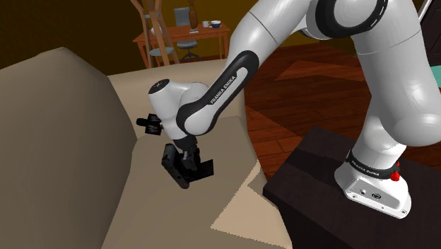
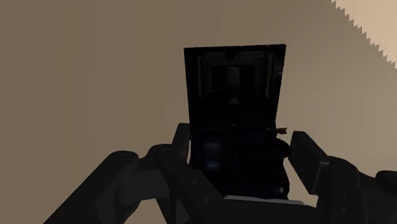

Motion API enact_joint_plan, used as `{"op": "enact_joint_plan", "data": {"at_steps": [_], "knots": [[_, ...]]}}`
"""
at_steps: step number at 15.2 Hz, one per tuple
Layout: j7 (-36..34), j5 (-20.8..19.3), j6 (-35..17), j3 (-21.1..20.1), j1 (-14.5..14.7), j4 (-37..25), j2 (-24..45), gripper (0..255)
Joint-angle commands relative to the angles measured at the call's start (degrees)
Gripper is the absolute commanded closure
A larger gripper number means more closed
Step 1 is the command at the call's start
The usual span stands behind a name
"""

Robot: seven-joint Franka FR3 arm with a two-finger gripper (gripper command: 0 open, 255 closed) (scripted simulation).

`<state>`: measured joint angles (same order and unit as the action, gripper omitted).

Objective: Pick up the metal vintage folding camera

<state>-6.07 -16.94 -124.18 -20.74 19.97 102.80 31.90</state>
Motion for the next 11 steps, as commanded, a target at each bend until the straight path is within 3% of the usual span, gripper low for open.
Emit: {"op": "enact_joint_plan", "data": {"at_steps": [1,11], "knots": [[0.4,0.5,1.2,-0.3,-0.3,-0.2,-1.1,255],[1.8,2.5,6.3,-1.4,-1.0,-1.5,-5.2,255]]}}
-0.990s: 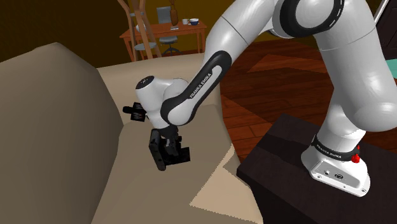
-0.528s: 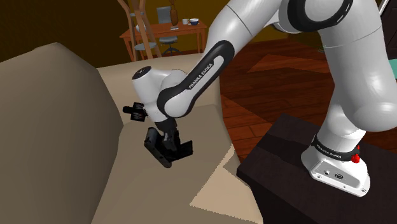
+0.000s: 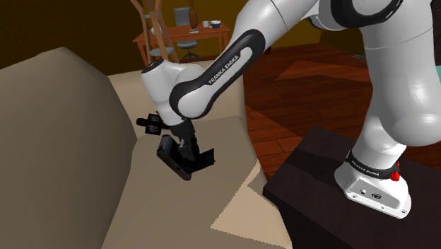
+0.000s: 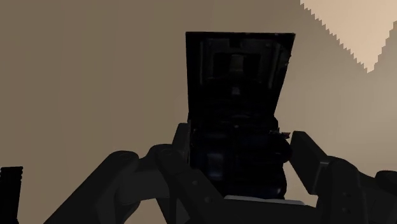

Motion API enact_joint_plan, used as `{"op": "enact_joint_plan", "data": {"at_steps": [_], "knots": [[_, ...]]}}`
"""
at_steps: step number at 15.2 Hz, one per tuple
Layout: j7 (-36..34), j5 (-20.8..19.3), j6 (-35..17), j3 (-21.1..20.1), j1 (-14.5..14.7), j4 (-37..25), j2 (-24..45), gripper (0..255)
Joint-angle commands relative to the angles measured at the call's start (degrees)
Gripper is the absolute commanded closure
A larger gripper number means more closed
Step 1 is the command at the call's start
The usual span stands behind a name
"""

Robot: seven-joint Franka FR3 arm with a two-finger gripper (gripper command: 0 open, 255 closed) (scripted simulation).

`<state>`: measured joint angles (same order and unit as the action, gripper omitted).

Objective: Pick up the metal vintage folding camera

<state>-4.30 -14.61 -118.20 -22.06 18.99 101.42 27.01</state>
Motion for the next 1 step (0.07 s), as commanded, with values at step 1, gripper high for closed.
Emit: {"op": "enact_joint_plan", "data": {"at_steps": [1], "knots": [[0.1,0.1,0.3,-0.1,0.0,-0.1,-0.3,255]]}}
